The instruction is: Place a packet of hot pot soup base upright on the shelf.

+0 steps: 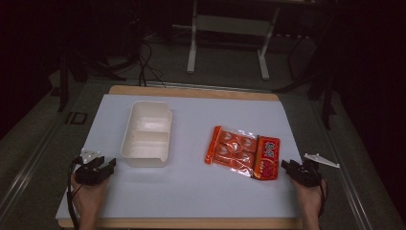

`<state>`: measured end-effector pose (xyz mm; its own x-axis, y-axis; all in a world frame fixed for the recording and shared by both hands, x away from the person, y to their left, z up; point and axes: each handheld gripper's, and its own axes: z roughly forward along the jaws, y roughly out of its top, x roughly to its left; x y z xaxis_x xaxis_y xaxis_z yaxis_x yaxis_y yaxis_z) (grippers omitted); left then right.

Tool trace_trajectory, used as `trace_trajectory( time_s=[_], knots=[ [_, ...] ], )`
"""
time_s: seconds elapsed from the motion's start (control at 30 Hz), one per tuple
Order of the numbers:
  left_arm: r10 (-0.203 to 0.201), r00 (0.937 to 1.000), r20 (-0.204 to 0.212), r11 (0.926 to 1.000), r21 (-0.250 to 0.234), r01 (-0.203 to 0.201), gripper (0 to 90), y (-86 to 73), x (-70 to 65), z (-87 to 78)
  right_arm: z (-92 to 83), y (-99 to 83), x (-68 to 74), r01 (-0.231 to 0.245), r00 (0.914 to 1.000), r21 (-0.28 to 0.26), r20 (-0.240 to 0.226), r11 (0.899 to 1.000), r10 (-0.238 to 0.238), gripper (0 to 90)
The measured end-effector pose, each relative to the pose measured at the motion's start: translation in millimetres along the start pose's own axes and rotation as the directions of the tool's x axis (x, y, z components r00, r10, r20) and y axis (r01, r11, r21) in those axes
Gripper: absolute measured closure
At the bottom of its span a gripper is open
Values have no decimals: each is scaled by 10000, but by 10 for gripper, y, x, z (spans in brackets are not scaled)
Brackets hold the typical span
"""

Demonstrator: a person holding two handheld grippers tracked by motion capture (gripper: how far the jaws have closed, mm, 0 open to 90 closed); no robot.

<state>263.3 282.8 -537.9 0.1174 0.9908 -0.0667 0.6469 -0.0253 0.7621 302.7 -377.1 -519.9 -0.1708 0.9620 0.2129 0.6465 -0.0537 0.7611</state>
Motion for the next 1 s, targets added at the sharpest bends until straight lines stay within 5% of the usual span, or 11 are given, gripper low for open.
trace_trajectory(
  time_s=[0.03,0.1,0.3,0.37,0.47,0.53,0.6,0.73,1.0],
  knots=[
    [-240,9991,362,9996,-110,244,531,1,12,-1,-8,2,-19,-267,9992,-38,-303,9996,265,574],
    [-248,9988,430,9996,-114,253,522,-1,9,-1,-10,-6,-47,-678,9941,-16,-845,9977,674,522],
    [-128,9990,418,9999,-9,129,502,-15,-4,15,-52,81,39,-372,9981,-29,-488,9993,370,359],
    [-136,9990,437,9999,-2,136,502,-20,-5,20,-30,104,52,-248,9988,174,-409,9995,255,312],
    [-98,9993,361,9999,76,95,502,-22,-16,31,45,136,67,-117,9987,706,-493,9974,152,123],
    [-33,9995,327,10000,87,30,501,-21,-21,30,89,144,106,198,9986,971,-512,9951,-149,96],
    [-51,9993,360,10000,70,49,500,-21,-22,29,121,149,140,342,9980,1111,-573,9932,-280,96],
    [-18,9992,405,10000,46,16,500,-22,-30,27,174,162,174,423,9955,1372,-900,9896,-301,335],
    [-5,9993,385,9998,188,-2,491,-16,-35,42,274,154,114,-217,9911,1765,-1255,9841,444,375]
  ],
)
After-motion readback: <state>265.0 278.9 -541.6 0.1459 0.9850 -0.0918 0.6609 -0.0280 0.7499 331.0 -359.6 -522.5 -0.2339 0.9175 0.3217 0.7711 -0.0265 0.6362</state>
